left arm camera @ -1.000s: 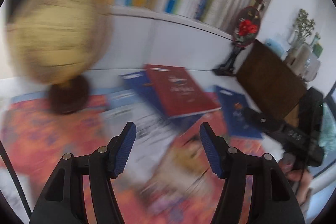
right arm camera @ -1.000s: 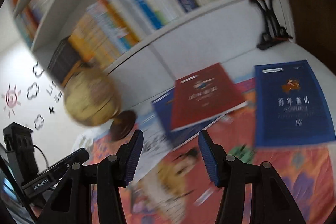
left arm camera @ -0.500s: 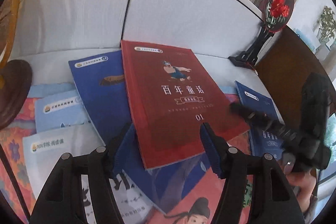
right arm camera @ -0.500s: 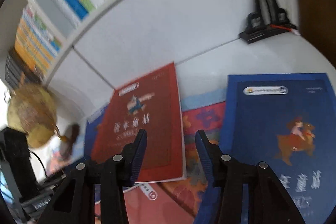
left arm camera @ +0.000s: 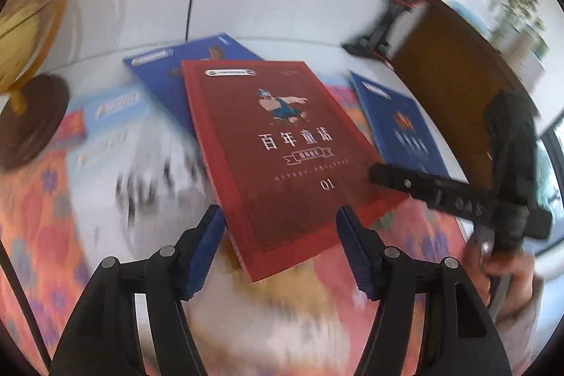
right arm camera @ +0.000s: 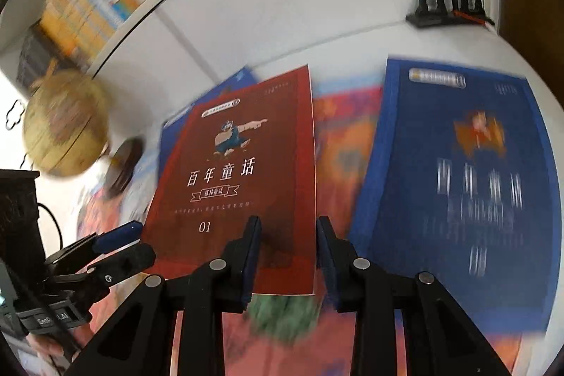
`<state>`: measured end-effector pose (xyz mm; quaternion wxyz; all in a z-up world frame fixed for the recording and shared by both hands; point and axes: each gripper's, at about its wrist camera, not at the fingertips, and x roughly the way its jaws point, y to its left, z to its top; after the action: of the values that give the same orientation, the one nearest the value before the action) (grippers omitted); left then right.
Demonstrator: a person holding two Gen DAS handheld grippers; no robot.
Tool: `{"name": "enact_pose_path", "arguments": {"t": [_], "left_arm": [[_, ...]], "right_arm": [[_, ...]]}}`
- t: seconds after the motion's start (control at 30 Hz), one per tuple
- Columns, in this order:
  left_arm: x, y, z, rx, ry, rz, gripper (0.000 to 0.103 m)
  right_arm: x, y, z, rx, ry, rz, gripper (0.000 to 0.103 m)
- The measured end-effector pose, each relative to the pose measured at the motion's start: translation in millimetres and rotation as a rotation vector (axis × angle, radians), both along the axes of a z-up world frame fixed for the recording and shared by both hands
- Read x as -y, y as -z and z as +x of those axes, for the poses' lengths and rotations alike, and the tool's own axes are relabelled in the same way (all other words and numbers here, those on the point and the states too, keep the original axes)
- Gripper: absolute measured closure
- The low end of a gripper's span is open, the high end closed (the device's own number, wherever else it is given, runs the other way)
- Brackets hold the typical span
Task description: Organize books
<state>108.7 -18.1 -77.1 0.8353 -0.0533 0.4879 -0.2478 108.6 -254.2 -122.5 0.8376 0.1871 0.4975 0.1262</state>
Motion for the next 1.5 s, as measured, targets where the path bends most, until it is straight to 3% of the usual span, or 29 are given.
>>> {"name": "enact_pose_path", "arguments": {"t": [0.13, 0.2, 0.23, 0.3, 0.37, 0.57, 0.67, 0.77, 0.9, 1.0, 1.13, 1.27, 1.5], "left_arm": [[-18.9, -3.6, -70.4, -0.034, 0.043, -0.028, 0.041], [-28.2, 0.3, -118.7, -0.156, 0.132, -0.159, 0.041], [-30.7, 2.1, -137.7, -0.196, 0.159, -0.184, 0.04], [-34.0, 4.5, -165.7, -0.22, 0.165, -0.144, 0.04], [-41.3, 3.8, -179.1, -0.187, 0.161, -0.095, 0.04], [-82.7, -5.5, -137.8, -0.008, 0.015, 0.066, 0.038], [-92.6, 5.2, -111.8, 0.017, 0.015, 0.148, 0.038], [-97.5, 29.6, -98.9, -0.071, 0.043, 0.099, 0.038], [-84.5, 29.6, -116.7, -0.061, 0.076, 0.135, 0.037], [-77.2, 29.7, -134.4, -0.09, 0.156, 0.113, 0.037], [-77.1, 34.3, -131.3, -0.085, 0.163, 0.084, 0.037], [-90.5, 35.8, -124.4, -0.116, 0.138, -0.037, 0.037], [-97.3, 35.4, -125.9, -0.125, 0.108, -0.099, 0.037]], "right_arm": [[-14.4, -1.9, -65.2, -0.048, -0.068, 0.046, 0.071], [-28.3, 4.4, -95.4, -0.1, -0.146, 0.144, 0.072], [-42.3, 7.5, -119.8, -0.136, -0.221, 0.204, 0.072], [-59.6, 7.3, -148.3, -0.137, -0.294, 0.184, 0.072], [-65.6, 9.2, -168.4, -0.118, -0.283, 0.079, 0.072], [-43.8, 22.4, -169.9, -0.105, -0.172, 0.175, 0.072], [-43.9, 26.8, -174.9, -0.054, -0.134, 0.192, 0.072], [-51.9, 32.9, -165.2, -0.017, -0.083, 0.26, 0.072], [-56.8, 28.8, -140.0, -0.018, -0.069, 0.262, 0.072], [-63.6, 26.7, -130.1, 0.006, -0.056, 0.243, 0.071], [-54.4, 29.1, -158.4, -0.033, -0.081, 0.304, 0.071], [-51.3, 37.9, -173.0, -0.006, -0.1, 0.385, 0.071], [-61.5, 34.4, -169.9, 0.062, -0.12, 0.331, 0.071]]}}
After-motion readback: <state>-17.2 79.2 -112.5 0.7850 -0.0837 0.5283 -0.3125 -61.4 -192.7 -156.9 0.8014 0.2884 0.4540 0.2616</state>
